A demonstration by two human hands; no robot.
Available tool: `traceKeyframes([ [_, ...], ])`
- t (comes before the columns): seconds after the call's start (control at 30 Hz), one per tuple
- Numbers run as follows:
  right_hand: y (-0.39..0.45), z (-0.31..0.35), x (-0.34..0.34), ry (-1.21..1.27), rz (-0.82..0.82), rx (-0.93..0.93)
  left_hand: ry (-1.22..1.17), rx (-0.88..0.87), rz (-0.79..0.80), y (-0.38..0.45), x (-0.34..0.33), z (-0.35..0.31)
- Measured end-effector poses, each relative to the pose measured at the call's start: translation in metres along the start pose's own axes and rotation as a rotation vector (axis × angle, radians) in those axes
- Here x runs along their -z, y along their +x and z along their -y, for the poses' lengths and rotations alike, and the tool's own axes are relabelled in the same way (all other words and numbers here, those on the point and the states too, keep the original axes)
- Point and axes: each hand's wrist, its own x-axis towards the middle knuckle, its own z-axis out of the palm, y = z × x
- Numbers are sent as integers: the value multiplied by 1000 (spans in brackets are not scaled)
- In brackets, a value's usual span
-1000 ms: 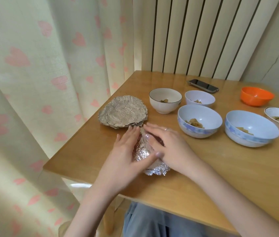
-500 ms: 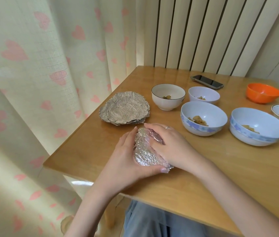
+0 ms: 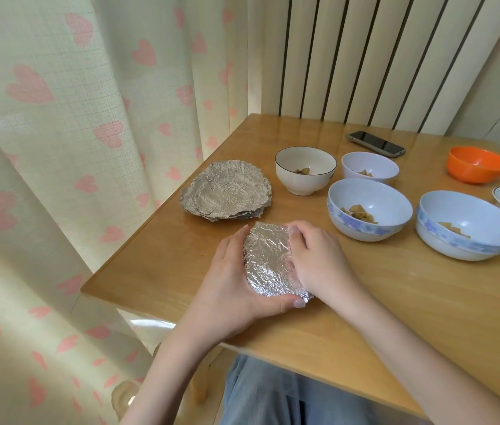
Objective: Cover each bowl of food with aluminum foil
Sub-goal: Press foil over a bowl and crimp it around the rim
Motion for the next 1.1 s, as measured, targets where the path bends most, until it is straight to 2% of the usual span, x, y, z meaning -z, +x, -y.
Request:
traceKeyframes([
  [0.2, 7, 1, 2, -88, 61, 1, 39, -3, -33, 0, -2, 1],
  [0.33, 10, 1, 17, -76, 133, 5, 35, 29, 62, -6, 14, -4],
  [0.4, 14, 3, 22, -43, 87, 59, -49, 49, -9, -6, 23, -5],
  [0.47, 17, 8, 18, -9, 61, 151, -129, 49, -195, -2, 23, -4],
  [0.53, 20, 13, 10, 20, 76, 201, -153, 78, -315, 7, 16, -5],
  [0.73, 26, 11, 1, -22, 102, 242, -228, 118, -400, 16, -6, -8],
  [1.0, 29, 5, 0, -81, 196, 212, -145, 118, -431, 17, -9, -4],
  [1.1, 29, 6, 8, 128, 227, 117, -95, 99, -397, 17, -6, -1],
])
